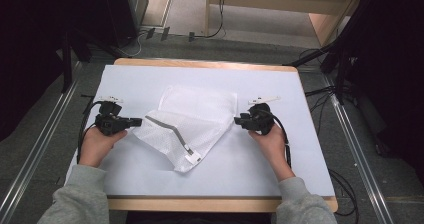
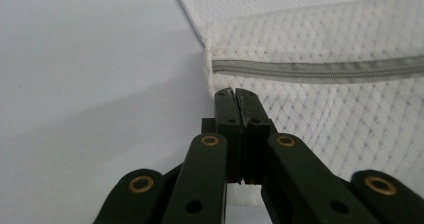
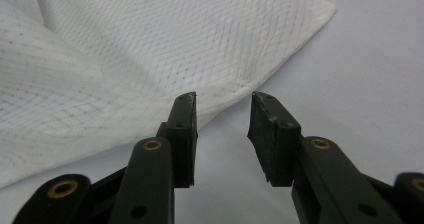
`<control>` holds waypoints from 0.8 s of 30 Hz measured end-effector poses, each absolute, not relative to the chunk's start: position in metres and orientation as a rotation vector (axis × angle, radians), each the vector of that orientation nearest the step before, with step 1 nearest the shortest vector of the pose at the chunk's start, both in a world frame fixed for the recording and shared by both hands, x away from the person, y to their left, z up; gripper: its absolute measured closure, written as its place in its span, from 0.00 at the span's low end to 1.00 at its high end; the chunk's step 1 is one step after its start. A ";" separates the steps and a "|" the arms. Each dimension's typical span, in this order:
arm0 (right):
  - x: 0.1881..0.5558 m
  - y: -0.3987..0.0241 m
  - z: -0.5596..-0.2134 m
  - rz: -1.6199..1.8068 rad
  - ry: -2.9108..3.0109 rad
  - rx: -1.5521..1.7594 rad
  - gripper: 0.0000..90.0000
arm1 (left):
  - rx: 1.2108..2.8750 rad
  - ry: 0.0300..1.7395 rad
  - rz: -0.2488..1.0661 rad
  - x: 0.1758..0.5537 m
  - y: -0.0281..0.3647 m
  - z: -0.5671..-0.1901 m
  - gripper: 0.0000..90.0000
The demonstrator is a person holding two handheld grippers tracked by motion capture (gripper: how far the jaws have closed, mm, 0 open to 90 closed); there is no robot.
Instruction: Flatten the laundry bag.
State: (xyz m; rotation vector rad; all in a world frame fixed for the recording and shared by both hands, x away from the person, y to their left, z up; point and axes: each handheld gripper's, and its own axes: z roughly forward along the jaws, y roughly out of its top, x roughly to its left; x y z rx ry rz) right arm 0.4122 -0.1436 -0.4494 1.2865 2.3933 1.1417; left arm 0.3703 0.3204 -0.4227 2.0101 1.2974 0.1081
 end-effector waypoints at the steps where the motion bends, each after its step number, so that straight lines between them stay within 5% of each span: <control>1: 0.412 -0.144 -0.449 1.142 2.393 1.286 0.72 | 2.015 1.293 0.104 0.367 0.321 -0.422 1.00; 19: 0.464 -0.128 -0.467 1.055 2.354 1.404 0.62 | 2.019 1.290 0.084 0.325 0.322 -0.423 1.00; 24: 0.471 -0.122 -0.467 1.009 2.379 1.390 0.90 | 2.020 1.281 0.078 0.317 0.321 -0.422 1.00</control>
